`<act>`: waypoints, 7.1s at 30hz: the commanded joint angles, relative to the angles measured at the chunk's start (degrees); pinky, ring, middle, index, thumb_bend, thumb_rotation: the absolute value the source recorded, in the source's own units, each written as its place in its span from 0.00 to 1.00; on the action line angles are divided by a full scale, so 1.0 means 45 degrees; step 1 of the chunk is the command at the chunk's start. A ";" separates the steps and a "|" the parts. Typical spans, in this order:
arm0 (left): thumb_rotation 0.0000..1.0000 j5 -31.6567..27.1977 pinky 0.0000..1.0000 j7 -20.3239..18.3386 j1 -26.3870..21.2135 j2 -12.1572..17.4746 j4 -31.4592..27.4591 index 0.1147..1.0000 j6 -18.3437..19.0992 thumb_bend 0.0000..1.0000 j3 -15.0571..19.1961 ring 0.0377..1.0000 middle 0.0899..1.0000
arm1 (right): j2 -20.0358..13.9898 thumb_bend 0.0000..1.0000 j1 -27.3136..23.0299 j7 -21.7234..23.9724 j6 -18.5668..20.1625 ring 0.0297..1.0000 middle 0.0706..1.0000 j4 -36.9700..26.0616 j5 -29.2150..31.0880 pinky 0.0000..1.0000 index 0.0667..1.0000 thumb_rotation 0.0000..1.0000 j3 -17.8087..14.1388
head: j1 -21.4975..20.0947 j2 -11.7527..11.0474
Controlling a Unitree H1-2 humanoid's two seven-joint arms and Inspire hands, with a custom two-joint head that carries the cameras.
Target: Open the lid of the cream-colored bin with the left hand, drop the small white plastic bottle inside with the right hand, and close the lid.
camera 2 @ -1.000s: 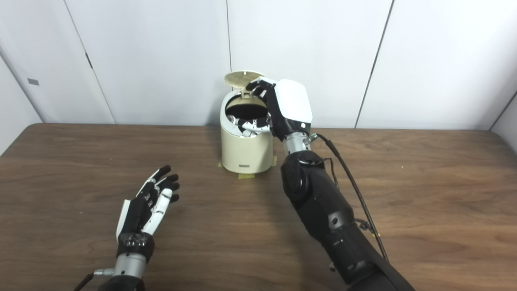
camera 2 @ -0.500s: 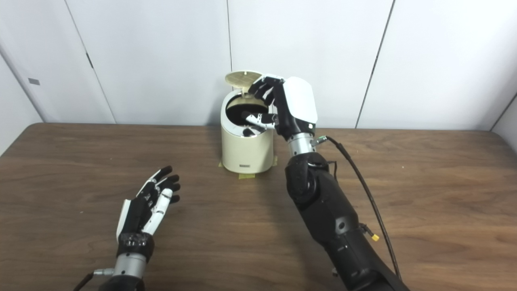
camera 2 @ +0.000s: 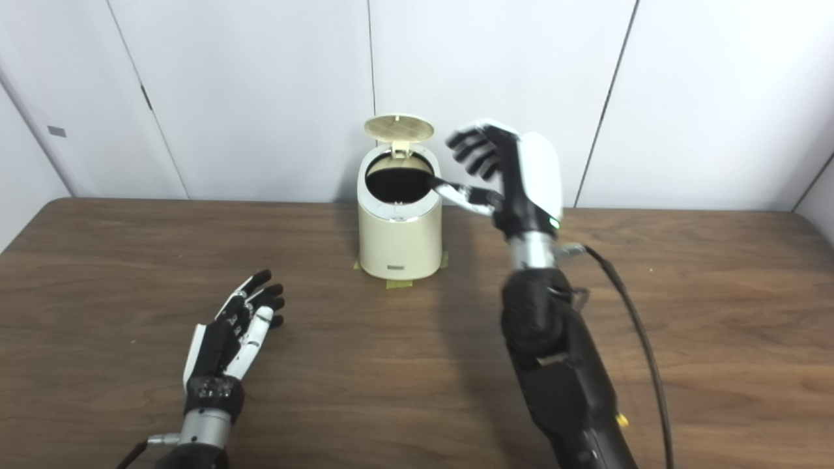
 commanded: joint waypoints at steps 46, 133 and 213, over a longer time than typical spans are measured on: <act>0.89 -0.0140 0.84 -0.1480 -0.5132 0.1904 0.0427 0.89 0.2420 0.47 -0.0316 0.88 0.89 | 0.0187 0.68 0.6550 0.3302 -0.0002 0.96 0.94 -0.3922 0.7088 0.89 0.92 1.00 -0.2662 | -0.0407 -0.0126; 0.94 0.9584 0.86 -0.2389 -1.1774 0.4031 0.5165 0.75 -0.0373 0.55 -0.5903 0.86 0.82 | 0.0050 0.54 0.7002 0.3053 -0.1127 0.76 0.76 -0.3185 0.6559 0.64 0.87 1.00 -0.2067 | 0.0054 -0.1410; 1.00 1.5882 1.00 -0.8160 -0.9600 0.4371 0.3314 0.75 0.0089 0.60 -0.7562 0.95 0.87 | 0.0069 0.58 0.7149 0.2733 -0.0100 0.76 0.75 -0.4385 0.5195 0.67 0.96 1.00 -0.1933 | -0.0443 -0.0057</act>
